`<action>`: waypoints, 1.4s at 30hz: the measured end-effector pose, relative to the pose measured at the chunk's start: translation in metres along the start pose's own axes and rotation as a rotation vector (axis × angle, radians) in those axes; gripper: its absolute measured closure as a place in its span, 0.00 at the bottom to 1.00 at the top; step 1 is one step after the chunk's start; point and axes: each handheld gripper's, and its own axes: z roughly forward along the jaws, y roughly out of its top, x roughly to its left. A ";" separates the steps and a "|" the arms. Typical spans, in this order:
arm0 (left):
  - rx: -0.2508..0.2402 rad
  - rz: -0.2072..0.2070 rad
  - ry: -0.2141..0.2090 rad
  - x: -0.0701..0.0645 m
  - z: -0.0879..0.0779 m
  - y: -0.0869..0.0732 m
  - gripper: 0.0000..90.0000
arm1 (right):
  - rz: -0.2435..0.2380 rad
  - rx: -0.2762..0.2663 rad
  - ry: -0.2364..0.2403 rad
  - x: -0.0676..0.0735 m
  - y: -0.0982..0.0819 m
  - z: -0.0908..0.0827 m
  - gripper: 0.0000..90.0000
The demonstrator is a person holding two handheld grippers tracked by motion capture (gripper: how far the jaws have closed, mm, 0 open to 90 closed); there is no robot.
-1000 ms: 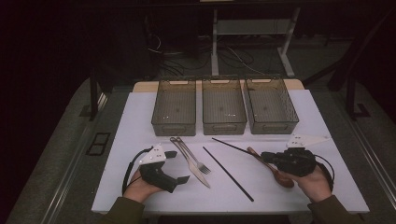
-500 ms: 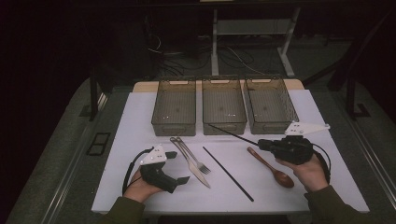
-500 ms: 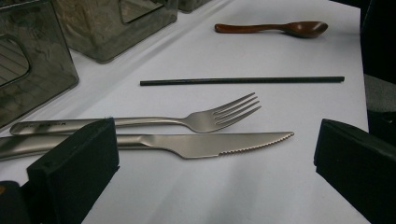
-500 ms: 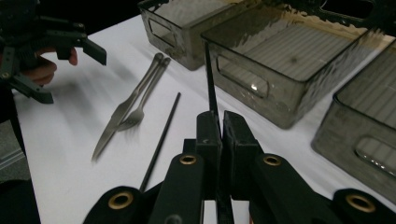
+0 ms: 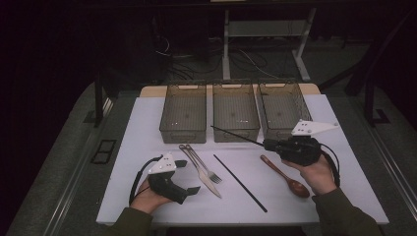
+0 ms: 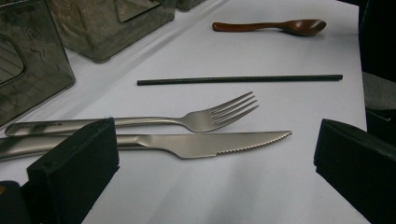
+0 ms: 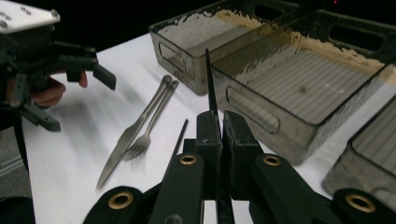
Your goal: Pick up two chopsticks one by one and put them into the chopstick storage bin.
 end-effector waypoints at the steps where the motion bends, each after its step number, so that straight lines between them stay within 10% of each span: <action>1: -0.004 -0.006 0.000 0.000 0.000 0.000 0.00 | -0.004 -0.001 0.000 0.000 0.002 0.001 0.95; 42: -0.007 -0.002 -0.007 -0.002 0.002 0.002 0.00 | -0.005 0.026 -0.075 0.001 0.097 0.091 0.95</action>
